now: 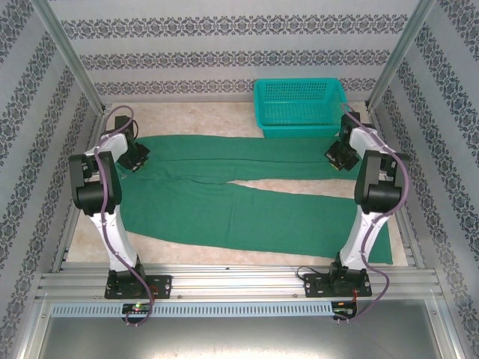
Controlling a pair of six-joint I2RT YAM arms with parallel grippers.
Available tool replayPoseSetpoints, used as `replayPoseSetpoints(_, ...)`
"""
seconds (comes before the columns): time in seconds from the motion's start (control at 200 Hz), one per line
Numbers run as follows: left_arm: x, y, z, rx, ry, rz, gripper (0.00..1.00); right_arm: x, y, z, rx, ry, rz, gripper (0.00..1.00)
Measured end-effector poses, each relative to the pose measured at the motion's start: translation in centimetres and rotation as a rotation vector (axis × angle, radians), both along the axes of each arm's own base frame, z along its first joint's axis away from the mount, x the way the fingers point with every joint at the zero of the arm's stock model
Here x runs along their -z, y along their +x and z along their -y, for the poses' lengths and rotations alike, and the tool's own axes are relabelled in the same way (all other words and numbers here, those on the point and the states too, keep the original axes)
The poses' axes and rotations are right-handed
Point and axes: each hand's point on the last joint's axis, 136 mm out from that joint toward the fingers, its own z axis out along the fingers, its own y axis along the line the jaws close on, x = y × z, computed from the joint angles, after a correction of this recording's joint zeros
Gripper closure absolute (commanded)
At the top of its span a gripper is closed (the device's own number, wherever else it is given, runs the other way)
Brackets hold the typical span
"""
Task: Roll up the long pants
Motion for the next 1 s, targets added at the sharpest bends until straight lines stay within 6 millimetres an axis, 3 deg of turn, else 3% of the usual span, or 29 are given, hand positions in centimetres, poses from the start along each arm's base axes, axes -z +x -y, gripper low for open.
replayPoseSetpoints(0.035, -1.0, -0.7, -0.4, -0.008, 0.027, 0.001, 0.55, -1.4, -1.0, 0.1, 0.007, -0.018, 0.018, 0.77)
replayPoseSetpoints(0.055, -1.5, -1.1, -0.6, -0.013, 0.04, 0.002, 0.48, -2.4, -1.8, 0.2, 0.014, -0.028, 0.034, 0.63)
replayPoseSetpoints(0.115, -3.9, -2.5, -1.4, -0.033, 0.088, 0.025, 0.38, -4.9, -4.1, 0.1, 0.036, -0.052, 0.086, 0.35)
replayPoseSetpoints(0.195, -7.2, -4.9, -2.3, -0.068, 0.131, 0.068, 0.32, -6.8, -8.1, -0.2, 0.08, -0.058, 0.137, 0.26)
replayPoseSetpoints(0.26, -8.5, -7.4, -3.1, -0.105, 0.142, 0.086, 0.3, -6.2, -11.2, -0.7, 0.113, -0.038, 0.132, 0.17)
replayPoseSetpoints(0.335, -7.9, -10.5, -3.9, -0.15, 0.129, 0.055, 0.27, -3.7, -14.7, -1.5, 0.155, 0.002, 0.068, 0.16)
replayPoseSetpoints(0.41, -5.5, -13.9, -4.0, -0.184, 0.087, -0.035, 0.26, -1.0, -18.1, -2.6, 0.19, 0.047, -0.022, 0.15)
replayPoseSetpoints(0.505, -3.1, -17.0, -2.7, -0.182, 0.017, -0.147, 0.25, 0.2, -21.4, -3.9, 0.219, 0.093, -0.082, 0.14)
replayPoseSetpoints(0.749, -2.7, -19.8, -2.0, -0.122, -0.016, -0.26, 0.23, -2.3, -24.3, -4.9, 0.251, 0.118, -0.031, 0.09)
replayPoseSetpoints(1.004, -2.6, -22.1, -1.9, -0.064, -0.032, -0.342, 0.21, -1.5, -26.8, -5.0, 0.273, 0.126, -0.126, 0.08)
